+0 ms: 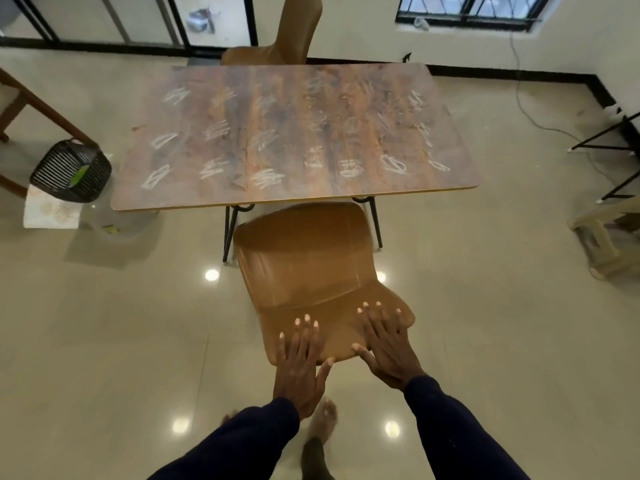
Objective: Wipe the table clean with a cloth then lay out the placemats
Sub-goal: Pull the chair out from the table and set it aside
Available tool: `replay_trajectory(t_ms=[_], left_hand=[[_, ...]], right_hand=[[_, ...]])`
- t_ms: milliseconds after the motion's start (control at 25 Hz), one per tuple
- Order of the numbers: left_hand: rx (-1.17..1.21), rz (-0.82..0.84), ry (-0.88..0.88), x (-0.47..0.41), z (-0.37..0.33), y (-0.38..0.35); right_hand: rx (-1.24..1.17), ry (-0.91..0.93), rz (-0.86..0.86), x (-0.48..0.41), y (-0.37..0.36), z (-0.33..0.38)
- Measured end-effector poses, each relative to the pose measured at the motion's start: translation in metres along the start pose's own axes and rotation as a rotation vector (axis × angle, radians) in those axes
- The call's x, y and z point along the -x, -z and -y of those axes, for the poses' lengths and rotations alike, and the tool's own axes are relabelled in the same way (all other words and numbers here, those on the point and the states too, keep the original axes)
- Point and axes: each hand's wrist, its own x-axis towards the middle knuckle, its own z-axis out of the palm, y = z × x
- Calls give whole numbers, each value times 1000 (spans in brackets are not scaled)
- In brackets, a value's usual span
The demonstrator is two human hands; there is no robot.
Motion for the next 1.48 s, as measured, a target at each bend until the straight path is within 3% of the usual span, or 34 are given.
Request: replay_trajectory(t_ms=[280,520,880,1040,1480], left_hand=[[-31,-94,101,-15,-15,-6],[-113,-170,45,-45,1,10],[-245,-49,-116,-90,70,47],[-175,-70,-82,-88,70,40],[-54,-80,-8,-67,45,27]], right_hand=[[-61,74,-61,-20,5,-27],[-196,50,-98,-45,13,-24],[-260,-64,-70,-72,16,22],[-230,-112,-95,-71,18,28],[-241,-29,-45,-70,19,5]])
